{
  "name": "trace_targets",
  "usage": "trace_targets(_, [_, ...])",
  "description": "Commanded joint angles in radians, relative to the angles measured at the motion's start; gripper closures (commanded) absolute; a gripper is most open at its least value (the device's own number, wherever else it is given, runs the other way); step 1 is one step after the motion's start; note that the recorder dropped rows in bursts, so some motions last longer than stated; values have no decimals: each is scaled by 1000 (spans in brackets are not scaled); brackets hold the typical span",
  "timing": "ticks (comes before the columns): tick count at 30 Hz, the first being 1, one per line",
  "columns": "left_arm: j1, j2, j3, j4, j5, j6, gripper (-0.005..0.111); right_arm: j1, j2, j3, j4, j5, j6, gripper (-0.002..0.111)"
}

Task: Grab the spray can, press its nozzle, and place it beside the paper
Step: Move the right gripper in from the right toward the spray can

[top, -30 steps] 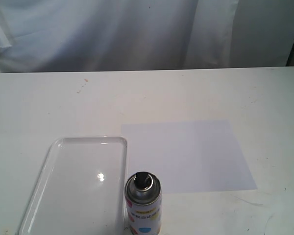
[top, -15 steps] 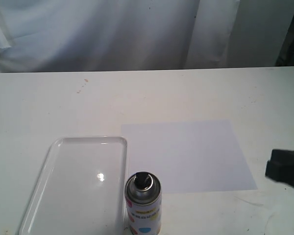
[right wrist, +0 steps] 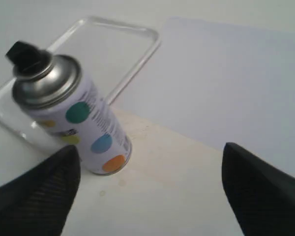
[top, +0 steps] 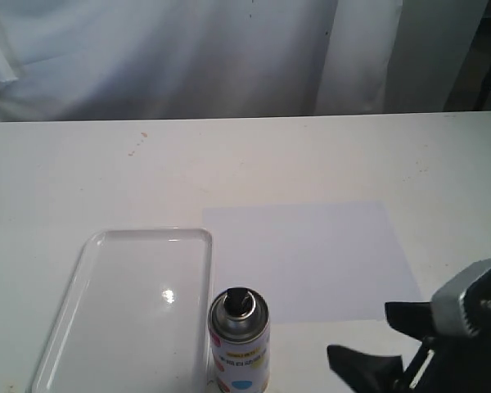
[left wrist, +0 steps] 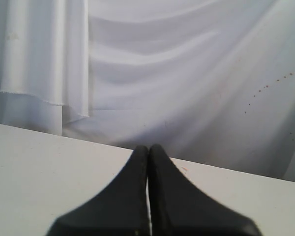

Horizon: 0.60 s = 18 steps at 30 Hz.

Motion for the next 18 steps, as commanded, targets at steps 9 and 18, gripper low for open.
trace_targets(9, [-5,-3,5,-8,-8,-3,107,106,340,4,-184,-329,-10,27])
trace_targets(18, [-5,-3,5,-8,-8,-3,107,106,550,2,-180,-638,22,27])
